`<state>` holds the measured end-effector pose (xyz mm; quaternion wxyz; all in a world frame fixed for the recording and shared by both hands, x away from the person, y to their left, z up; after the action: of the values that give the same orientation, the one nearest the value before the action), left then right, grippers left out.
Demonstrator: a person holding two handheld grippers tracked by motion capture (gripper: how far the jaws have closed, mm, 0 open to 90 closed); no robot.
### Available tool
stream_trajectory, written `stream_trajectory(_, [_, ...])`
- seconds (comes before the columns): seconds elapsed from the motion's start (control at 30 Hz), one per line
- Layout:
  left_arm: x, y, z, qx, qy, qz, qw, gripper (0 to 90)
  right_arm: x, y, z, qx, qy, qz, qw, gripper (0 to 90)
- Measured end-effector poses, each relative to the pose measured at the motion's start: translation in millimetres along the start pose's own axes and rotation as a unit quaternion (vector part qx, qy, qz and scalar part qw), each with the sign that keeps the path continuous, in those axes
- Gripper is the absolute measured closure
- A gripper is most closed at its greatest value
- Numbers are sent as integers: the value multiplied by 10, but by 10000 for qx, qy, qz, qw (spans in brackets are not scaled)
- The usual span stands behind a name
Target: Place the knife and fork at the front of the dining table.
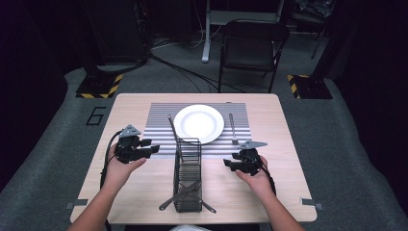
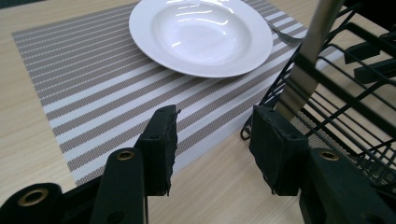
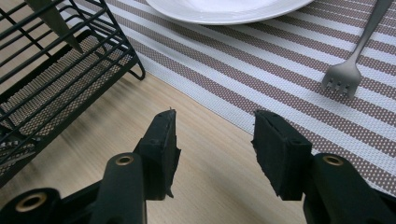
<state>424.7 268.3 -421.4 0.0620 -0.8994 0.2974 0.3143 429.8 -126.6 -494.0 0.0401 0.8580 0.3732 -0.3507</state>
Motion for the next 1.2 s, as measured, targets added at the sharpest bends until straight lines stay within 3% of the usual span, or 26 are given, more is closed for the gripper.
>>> stream_trajectory(0.23, [-38,119,-151,135,59,204,9997,511,8,-3,10,72,-72,36,9999,473])
stream_trajectory(0.57, [13,295,-310,380,108,294,9988,537,-5,25,12,231,-84,-9,9997,499])
stream_trajectory(0.77, [81,373,-362,302,91,411,9987,542,-10,12,11,185,-97,-36,9998,520])
stream_trajectory(1.2, [250,459,-428,343,149,480,9981,609,-14,19,15,250,-123,-58,9996,532])
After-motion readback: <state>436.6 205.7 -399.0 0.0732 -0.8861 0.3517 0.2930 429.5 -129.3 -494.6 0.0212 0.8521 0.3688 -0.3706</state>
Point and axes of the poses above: each handheld gripper's, and its own axes: x roughly forward along the jaws, z roughly out of its underside, y roughly to its right, the point moved 1 cm from there along x, roughly forward along the jaws, and after that the axes turned 4 degrees about -z, right-handed, at the moved point
